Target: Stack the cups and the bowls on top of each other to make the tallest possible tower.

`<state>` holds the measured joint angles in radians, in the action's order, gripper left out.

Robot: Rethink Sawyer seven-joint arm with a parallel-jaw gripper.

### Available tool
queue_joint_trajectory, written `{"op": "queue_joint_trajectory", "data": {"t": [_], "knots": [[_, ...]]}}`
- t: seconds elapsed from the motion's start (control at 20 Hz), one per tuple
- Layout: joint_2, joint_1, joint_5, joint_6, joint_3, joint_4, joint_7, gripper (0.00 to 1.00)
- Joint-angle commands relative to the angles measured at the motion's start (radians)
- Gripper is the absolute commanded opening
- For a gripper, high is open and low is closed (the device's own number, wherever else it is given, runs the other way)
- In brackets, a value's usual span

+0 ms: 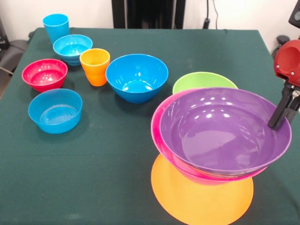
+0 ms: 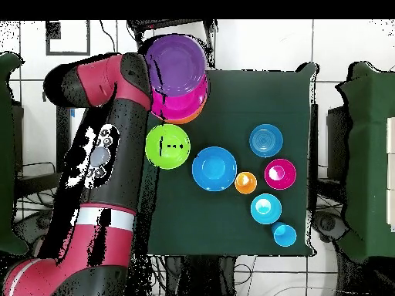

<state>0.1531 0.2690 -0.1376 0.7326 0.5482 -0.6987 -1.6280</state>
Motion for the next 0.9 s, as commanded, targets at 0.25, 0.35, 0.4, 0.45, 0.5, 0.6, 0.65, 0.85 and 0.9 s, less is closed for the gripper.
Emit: {"op": "queue_joint_trajectory", "data": {"t": [0.25,0.35,0.4,0.45,0.5,0.6,0.65,0.85,0.9], "knots": [[-0.028,0.003,0.044,0.076,-0.076,0.016,-0.027,0.00],[-0.027,0.002,0.044,0.078,-0.077,0.015,-0.024,0.00],[-0.027,0.001,0.043,0.081,-0.076,0.017,-0.025,0.00],[-0.025,0.002,0.045,0.078,-0.076,0.012,-0.025,0.00],[-0.023,0.003,0.046,0.076,-0.076,0.008,-0.026,0.00],[-0.020,0.005,0.047,0.074,-0.075,0.002,-0.028,0.00],[-0.018,0.007,0.048,0.072,-0.075,-0.004,-0.029,0.00],[-0.015,0.010,0.051,0.064,-0.073,-0.013,-0.035,0.00],[-0.012,0.012,0.053,0.059,-0.073,-0.020,-0.035,0.00]]}}
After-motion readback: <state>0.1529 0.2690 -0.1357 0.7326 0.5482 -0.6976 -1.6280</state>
